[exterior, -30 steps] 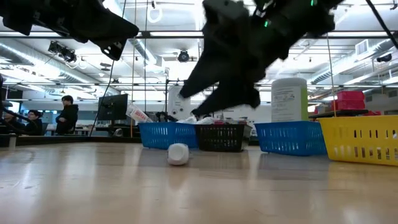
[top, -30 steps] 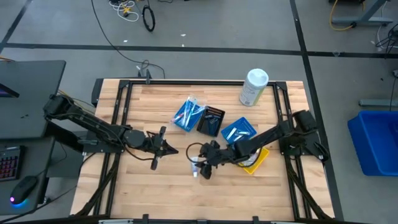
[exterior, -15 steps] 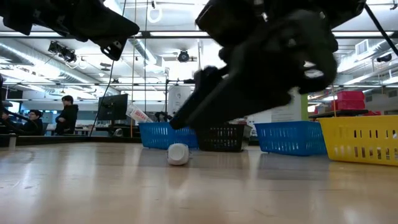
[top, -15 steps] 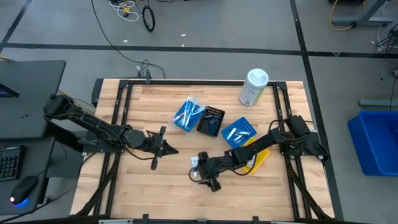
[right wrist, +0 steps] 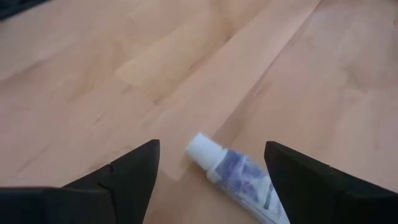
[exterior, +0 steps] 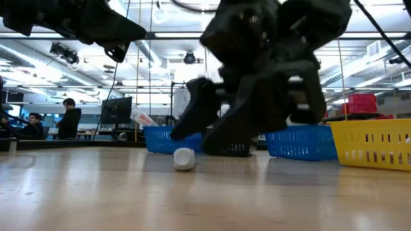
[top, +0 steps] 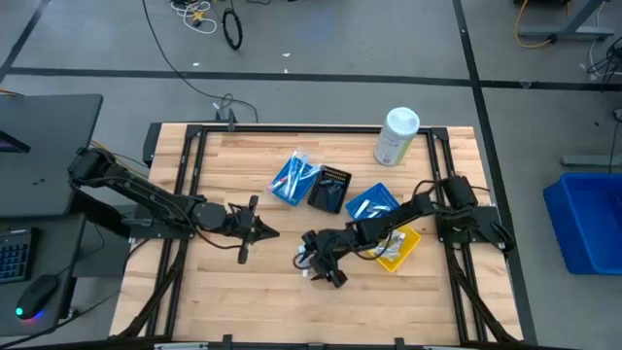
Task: Pick & Place Travel size toiletries
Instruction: Put the toothpaste into the yellow basket
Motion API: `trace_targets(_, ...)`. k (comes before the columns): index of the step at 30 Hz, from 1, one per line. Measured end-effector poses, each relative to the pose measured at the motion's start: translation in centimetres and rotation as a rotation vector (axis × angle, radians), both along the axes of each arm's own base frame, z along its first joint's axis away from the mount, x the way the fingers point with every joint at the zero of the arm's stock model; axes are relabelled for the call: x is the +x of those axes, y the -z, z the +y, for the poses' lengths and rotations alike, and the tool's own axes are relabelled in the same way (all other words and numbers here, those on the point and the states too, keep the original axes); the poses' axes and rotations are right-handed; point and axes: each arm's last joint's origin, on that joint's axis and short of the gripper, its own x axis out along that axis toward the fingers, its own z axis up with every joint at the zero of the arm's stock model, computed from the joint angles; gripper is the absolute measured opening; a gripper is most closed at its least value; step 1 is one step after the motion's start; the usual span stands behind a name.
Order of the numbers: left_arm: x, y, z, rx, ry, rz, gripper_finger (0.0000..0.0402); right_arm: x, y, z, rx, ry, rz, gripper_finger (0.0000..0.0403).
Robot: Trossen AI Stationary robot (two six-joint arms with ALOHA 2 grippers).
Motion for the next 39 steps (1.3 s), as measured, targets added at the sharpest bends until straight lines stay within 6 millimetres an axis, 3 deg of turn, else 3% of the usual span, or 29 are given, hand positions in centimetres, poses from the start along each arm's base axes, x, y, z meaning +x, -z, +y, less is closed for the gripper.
trace_targets(5,0.0,0.0,0.0,0.001,-0.005,0.000,0.0014,0.4,2.0,-0.4,0.000,-0.037,0.021,0.0297)
trace_targets(11,0.0,0.0,0.0,0.003,-0.004,0.001,0.0008,0.9,2.7,-0.9,0.002,-0.027,-0.015,0.0266)
trace_targets(21,0.0,0.0,0.0,0.003,-0.004,0.001,0.0013,1.2,2.7,-1.8,-0.079,0.101,-0.038,0.0136)
trace_targets(25,0.0,0.0,0.0,0.000,-0.004,0.001,0.0009,1.2,2.7,-1.4,-0.087,0.132,-0.053,0.0102)
trace_targets(33,0.0,0.0,0.0,-0.002,-0.004,0.002,0.0015,0.8,2.4,-0.1,-0.147,0.275,-0.068,0.0089)
trace_targets(39,0.0,0.0,0.0,-0.026,-0.009,0.004,0.0009,0.0,-0.2,0.6,-0.137,0.389,-0.081,0.0088)
